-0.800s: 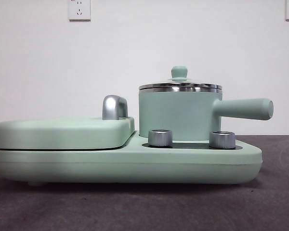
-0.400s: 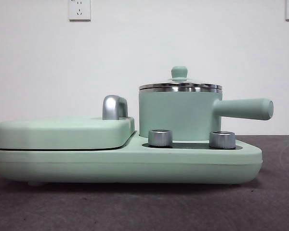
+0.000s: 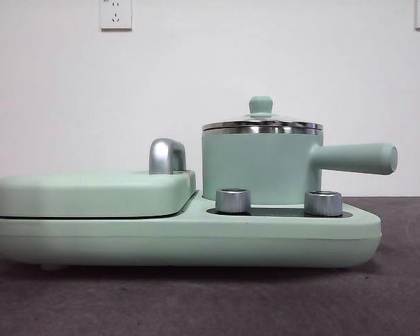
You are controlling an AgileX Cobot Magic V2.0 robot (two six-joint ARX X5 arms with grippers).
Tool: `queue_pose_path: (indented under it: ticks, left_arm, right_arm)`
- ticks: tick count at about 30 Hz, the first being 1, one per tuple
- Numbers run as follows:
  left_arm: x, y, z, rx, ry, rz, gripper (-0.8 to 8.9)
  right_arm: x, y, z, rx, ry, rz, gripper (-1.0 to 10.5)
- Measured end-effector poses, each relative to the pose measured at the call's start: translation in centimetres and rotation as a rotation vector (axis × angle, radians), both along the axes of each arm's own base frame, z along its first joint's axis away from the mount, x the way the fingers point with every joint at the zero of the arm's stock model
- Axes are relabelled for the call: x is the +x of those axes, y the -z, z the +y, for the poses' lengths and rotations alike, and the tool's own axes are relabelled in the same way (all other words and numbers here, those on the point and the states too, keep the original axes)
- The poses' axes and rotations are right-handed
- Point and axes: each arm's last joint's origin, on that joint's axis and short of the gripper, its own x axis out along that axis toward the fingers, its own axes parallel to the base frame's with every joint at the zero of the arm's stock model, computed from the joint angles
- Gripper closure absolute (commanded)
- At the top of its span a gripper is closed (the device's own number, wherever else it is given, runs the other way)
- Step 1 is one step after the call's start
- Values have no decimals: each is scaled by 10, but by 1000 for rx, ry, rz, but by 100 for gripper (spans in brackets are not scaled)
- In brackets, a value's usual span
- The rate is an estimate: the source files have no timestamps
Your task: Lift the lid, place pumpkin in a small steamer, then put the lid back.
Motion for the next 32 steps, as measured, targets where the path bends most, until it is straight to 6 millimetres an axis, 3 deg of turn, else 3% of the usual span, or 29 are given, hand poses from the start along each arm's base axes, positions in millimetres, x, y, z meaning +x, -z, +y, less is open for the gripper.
queue_pose_path:
  ticks: [6, 13, 20, 32]
  left_arm:
    - [2, 17, 16, -53, -188, -137, 802]
    - [17, 61, 30, 102, -380, -404, 802]
    - [31, 112, 40, 254, -479, -325, 802]
    - [37, 114, 45, 244, -554, -419, 802]
  right_arm:
    - [0, 0, 0, 1, 0, -1, 934]
    - [0, 0, 0, 1, 0, -1, 934]
    - [0, 0, 0, 1, 0, -1, 934]
    - [0, 0, 0, 1, 0, -1, 934]
